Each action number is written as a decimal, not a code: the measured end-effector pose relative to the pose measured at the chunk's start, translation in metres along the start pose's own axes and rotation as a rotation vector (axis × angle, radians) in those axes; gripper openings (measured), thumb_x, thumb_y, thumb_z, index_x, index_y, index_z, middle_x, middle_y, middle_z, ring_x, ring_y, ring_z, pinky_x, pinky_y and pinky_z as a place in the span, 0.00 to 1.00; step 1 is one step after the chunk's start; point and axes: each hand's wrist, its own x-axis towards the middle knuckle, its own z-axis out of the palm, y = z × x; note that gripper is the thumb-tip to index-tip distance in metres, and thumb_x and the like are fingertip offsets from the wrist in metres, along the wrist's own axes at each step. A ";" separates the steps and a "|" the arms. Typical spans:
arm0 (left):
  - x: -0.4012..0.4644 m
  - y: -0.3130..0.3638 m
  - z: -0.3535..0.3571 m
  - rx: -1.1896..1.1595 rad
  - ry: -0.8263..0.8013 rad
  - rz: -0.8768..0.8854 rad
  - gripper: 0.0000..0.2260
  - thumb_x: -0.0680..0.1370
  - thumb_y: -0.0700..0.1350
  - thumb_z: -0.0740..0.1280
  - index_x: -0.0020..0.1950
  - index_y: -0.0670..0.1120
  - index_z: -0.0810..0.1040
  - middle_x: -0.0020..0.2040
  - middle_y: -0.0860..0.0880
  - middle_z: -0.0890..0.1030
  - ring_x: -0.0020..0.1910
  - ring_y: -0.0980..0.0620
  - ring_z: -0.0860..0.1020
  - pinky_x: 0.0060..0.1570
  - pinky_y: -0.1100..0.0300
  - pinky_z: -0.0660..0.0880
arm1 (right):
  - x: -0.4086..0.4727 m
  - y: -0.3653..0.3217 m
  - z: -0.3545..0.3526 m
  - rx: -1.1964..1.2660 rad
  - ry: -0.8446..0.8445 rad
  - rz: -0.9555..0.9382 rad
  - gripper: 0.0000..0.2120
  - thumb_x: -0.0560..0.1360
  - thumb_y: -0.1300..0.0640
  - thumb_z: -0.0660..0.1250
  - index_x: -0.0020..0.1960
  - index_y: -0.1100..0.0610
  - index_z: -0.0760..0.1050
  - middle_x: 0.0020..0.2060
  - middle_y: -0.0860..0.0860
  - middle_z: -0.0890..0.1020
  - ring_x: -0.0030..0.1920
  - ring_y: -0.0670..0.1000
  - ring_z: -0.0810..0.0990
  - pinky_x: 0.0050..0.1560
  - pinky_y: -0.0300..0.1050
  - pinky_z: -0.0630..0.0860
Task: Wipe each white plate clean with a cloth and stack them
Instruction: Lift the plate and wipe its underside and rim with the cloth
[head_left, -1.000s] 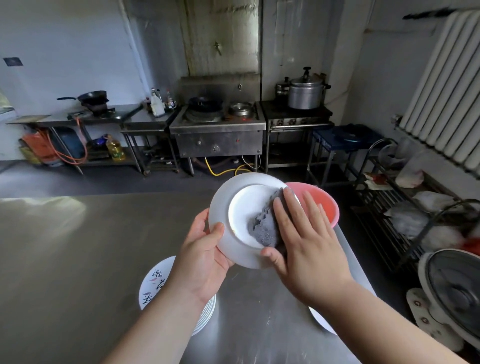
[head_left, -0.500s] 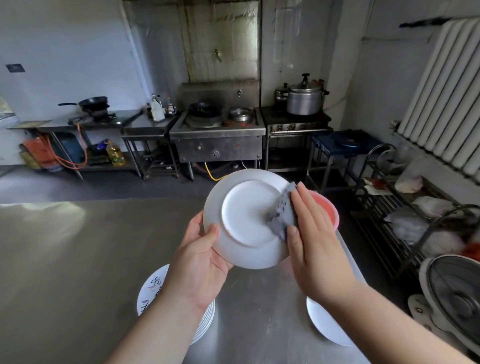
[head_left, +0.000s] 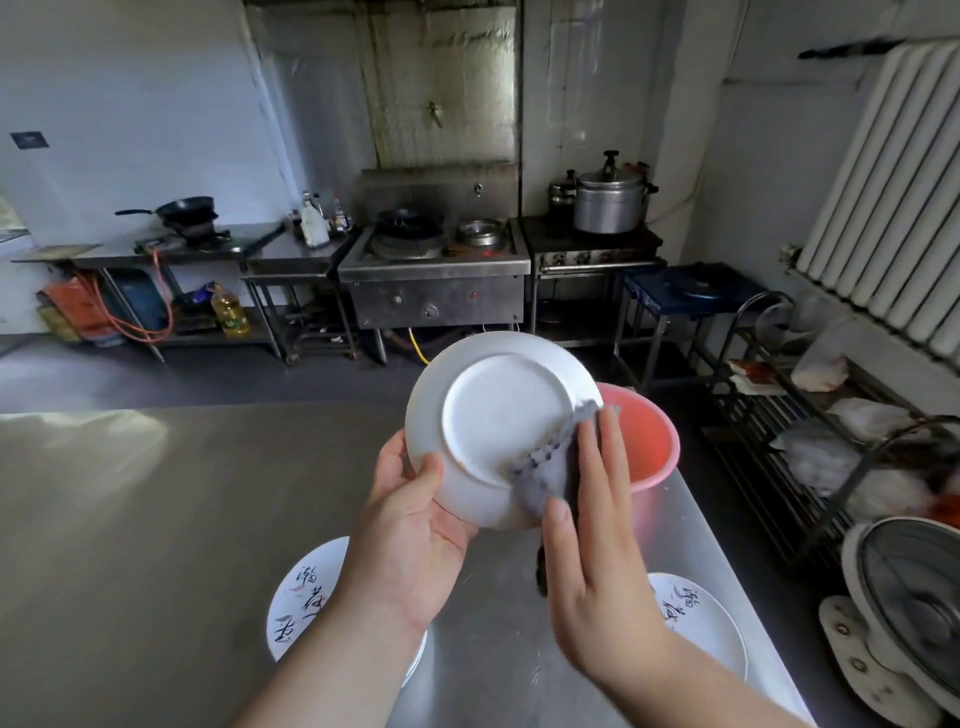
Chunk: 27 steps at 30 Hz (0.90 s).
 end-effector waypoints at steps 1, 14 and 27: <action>-0.002 -0.002 0.000 0.029 -0.031 0.002 0.20 0.83 0.37 0.62 0.75 0.50 0.72 0.72 0.41 0.79 0.70 0.39 0.79 0.58 0.41 0.82 | -0.008 0.001 0.004 0.034 0.044 0.004 0.31 0.88 0.46 0.50 0.86 0.58 0.48 0.86 0.50 0.46 0.85 0.53 0.44 0.82 0.41 0.46; 0.001 0.020 -0.006 0.229 -0.210 -0.184 0.21 0.80 0.46 0.68 0.74 0.53 0.75 0.73 0.42 0.78 0.65 0.43 0.82 0.49 0.42 0.82 | 0.058 0.018 -0.056 0.066 -0.029 -0.059 0.25 0.80 0.59 0.66 0.77 0.54 0.73 0.78 0.42 0.71 0.79 0.45 0.67 0.77 0.38 0.63; -0.001 0.003 -0.009 0.148 -0.266 -0.071 0.21 0.84 0.43 0.66 0.78 0.52 0.71 0.77 0.41 0.73 0.74 0.39 0.75 0.60 0.36 0.78 | 0.056 0.014 -0.039 -0.126 -0.089 -0.026 0.31 0.86 0.44 0.56 0.85 0.53 0.56 0.85 0.44 0.53 0.84 0.42 0.51 0.82 0.40 0.51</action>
